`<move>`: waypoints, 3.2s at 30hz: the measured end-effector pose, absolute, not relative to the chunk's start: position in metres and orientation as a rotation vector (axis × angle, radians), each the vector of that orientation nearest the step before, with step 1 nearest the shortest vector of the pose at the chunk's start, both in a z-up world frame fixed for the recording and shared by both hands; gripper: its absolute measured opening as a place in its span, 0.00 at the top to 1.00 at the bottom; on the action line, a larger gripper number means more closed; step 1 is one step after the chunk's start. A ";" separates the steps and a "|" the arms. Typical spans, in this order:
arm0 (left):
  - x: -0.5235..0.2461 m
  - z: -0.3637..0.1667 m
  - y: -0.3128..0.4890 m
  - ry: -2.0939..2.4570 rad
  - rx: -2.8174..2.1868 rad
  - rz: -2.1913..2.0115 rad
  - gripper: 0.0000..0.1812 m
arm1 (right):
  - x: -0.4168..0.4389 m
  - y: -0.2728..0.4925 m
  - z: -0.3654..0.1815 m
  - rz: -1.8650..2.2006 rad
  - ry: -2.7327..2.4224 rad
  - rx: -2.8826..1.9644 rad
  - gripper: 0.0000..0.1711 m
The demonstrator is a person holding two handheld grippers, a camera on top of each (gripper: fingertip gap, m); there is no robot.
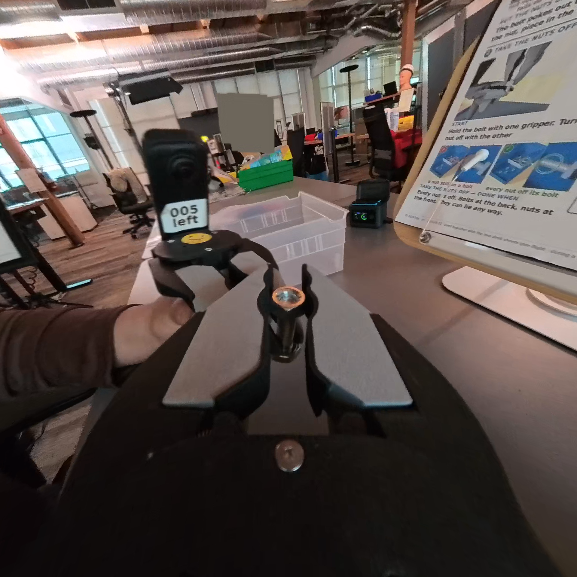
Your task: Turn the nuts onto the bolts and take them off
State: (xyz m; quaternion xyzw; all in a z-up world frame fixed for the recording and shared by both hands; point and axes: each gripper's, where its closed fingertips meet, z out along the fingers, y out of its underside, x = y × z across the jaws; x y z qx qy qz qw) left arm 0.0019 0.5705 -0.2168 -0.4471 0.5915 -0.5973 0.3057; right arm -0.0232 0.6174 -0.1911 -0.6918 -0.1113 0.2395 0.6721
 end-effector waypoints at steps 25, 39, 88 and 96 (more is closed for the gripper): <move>0.005 -0.221 0.575 1.576 -1.134 -1.316 0.96 | -0.021 0.614 -0.191 0.536 -0.192 -1.547 0.92; -0.002 -0.216 0.565 1.613 -1.148 -1.586 0.96 | -0.023 0.605 -0.184 0.584 -0.249 -1.521 0.93; 0.008 -0.237 0.584 1.618 -1.194 -1.260 0.96 | -0.015 0.570 -0.153 0.505 -0.179 -1.456 0.91; 0.007 -0.237 0.570 1.665 -1.169 -1.281 0.96 | 0.075 0.454 -0.136 -0.067 -0.108 -1.953 0.91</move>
